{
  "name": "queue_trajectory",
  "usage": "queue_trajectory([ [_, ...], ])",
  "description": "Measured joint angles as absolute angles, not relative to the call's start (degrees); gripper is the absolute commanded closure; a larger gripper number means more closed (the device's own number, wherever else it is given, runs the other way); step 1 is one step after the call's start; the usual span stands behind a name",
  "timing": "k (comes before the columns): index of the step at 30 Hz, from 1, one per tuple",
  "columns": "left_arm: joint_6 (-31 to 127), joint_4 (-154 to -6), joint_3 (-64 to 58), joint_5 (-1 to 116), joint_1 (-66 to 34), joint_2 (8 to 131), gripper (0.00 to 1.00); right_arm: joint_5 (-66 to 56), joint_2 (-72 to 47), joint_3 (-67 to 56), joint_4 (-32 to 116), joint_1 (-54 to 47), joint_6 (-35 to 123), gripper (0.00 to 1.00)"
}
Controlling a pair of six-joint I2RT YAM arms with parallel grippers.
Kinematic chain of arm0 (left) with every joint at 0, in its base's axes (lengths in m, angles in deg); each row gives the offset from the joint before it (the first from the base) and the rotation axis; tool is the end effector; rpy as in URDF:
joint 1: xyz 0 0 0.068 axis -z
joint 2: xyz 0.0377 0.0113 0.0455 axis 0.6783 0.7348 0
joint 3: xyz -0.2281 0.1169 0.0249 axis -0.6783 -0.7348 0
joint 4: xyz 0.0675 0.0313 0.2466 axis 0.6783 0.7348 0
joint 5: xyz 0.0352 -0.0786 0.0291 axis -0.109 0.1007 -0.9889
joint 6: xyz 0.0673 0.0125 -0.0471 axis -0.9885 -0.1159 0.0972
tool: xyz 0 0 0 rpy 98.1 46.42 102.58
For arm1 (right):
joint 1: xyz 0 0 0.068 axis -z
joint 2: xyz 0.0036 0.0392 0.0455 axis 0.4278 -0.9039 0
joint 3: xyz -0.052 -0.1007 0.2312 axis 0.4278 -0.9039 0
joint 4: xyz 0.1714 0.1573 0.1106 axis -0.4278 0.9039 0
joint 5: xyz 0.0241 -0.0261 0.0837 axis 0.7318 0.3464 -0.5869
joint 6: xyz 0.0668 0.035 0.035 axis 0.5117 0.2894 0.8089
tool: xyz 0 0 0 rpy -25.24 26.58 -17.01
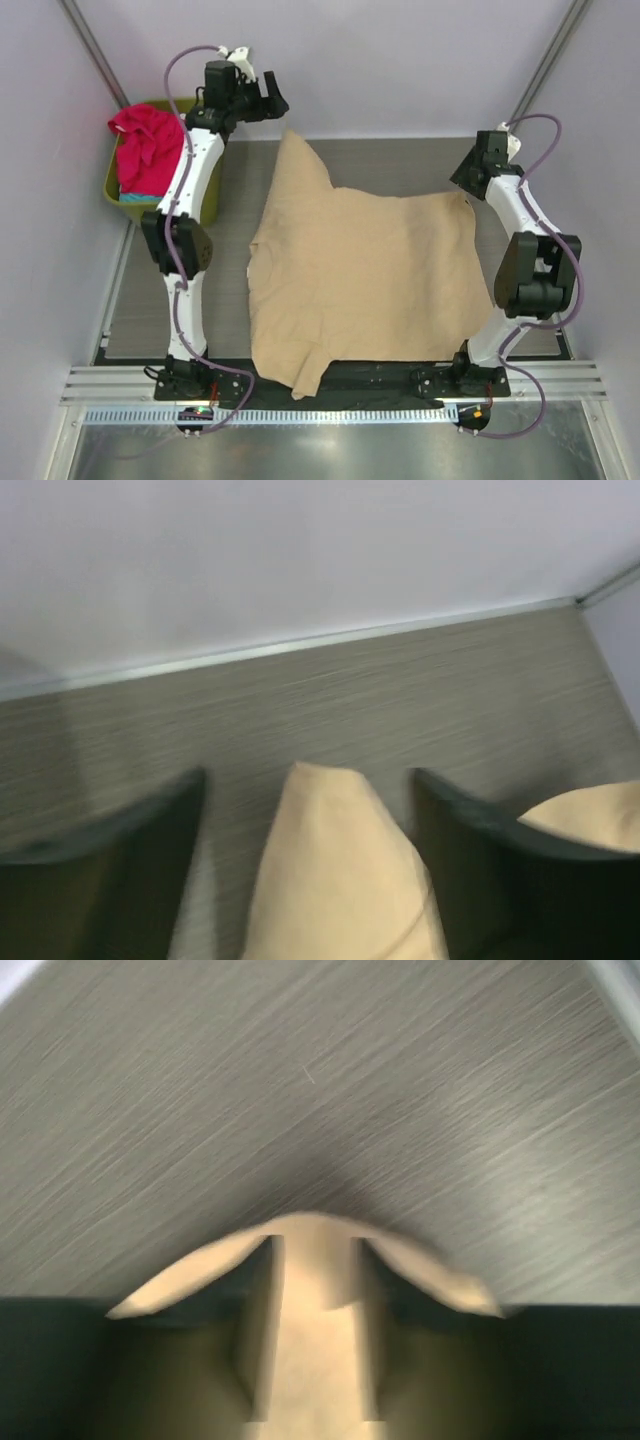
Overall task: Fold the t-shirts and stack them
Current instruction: Flatten the tshirt out
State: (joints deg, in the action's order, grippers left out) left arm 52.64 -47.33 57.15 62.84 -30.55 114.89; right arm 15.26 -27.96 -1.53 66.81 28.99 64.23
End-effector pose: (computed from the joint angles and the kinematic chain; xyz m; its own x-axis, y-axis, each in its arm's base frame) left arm 0.4918 -0.1237 0.3877 -0.4211 -0.1800 -0.8890 0.3218 0.8867 -0.3320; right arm 0.4021 -0.0418 0.2495 -0.4937 0.4776 -0.7268 0.5074 0.8369 0.2052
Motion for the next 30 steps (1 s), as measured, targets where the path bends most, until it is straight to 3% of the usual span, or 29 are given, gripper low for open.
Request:
queue_trajectory([
  [1, 54.4, -47.3, 60.9, 64.0, -31.7, 119.9, 0.00, 13.6, -30.2, -0.9, 66.3, 29.8, 64.3, 0.26],
  [6, 60.3, -44.3, 61.0, 65.5, -36.0, 128.6, 0.00, 7.0, -35.1, 1.6, 64.1, 29.8, 64.2, 0.17],
  [17, 64.5, -47.8, 27.7, 54.9, -28.5, 104.5, 0.02, -0.3, -26.4, -9.0, 60.9, 28.8, 65.2, 0.18],
  [21, 65.8, -49.5, 25.3, 53.6, -24.9, 106.6, 0.07, -1.2, -30.4, -10.1, 61.5, 27.2, 65.6, 0.19],
  [30, 68.3, -48.3, 20.9, 52.4, -24.5, 118.8, 0.08, -1.2, -39.8, -8.5, 65.5, 25.2, 65.7, 0.21],
])
